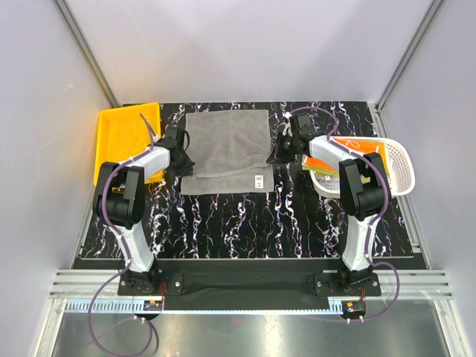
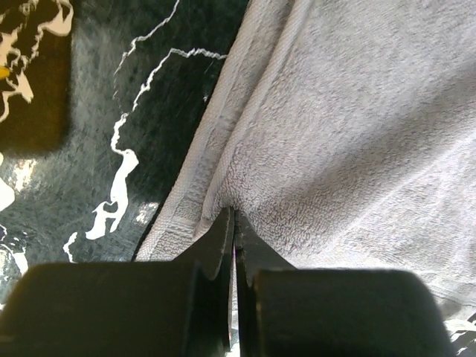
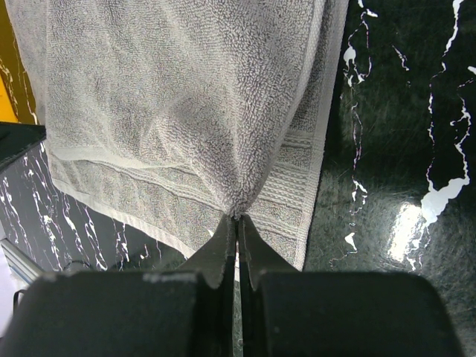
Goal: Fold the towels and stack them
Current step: Fold the towel
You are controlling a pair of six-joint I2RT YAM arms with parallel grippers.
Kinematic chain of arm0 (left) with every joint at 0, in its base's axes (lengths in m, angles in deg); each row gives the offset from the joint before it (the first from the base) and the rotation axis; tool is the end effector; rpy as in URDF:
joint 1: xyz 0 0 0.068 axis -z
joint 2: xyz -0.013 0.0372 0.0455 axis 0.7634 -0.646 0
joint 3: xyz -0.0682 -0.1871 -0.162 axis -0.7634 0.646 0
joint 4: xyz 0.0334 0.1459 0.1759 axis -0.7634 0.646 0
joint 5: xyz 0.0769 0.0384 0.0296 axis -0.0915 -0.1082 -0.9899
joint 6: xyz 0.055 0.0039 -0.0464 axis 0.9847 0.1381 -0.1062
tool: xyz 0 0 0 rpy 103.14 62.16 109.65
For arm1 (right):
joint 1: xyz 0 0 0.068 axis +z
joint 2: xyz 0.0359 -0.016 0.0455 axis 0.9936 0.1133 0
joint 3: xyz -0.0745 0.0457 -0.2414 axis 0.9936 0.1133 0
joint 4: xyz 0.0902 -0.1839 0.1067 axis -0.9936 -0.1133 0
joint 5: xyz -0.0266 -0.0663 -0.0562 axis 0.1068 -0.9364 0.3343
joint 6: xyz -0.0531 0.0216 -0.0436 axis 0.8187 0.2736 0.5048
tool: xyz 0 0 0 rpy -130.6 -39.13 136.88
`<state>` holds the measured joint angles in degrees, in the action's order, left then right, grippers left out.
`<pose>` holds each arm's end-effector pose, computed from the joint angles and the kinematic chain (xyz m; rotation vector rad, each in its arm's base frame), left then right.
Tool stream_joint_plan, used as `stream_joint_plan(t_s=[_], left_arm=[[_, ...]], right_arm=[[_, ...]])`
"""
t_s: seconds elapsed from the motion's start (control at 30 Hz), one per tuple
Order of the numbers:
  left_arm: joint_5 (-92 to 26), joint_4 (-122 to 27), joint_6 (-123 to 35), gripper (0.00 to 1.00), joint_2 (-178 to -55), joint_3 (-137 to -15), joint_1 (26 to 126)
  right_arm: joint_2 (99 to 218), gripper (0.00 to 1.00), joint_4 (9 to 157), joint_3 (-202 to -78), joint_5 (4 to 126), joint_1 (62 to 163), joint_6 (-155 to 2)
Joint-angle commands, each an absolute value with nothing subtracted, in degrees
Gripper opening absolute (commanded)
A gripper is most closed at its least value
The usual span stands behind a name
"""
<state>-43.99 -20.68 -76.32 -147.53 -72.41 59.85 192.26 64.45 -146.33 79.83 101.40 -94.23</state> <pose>0.3513 -0.0598 0.1486 -0.7898 2.5665 -0.2438 0.3873 0.1487 0.1719 -0.0264 2.5547 0.7845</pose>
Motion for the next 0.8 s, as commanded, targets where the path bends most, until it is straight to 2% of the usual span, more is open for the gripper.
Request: stream_joint_plan(t_s=[0.0,0.2,0.77], left_arm=[[-46.32,-19.97,-74.91,0.0,-146.92,-77.43,59.96],[-48.34,-15.14,-72.72,0.0,-146.57,-81.83,60.05],[-50.54,-9.95,-69.46,0.0,-140.33,-83.77,59.96]], right_arm=[[189.41,0.0,65.16,-147.7,80.99,102.12,-94.45],[187.74,0.0,63.84,-148.58,80.2,102.12,-93.75],[180.97,0.0,60.94,-147.35,79.06,102.39,-92.87]])
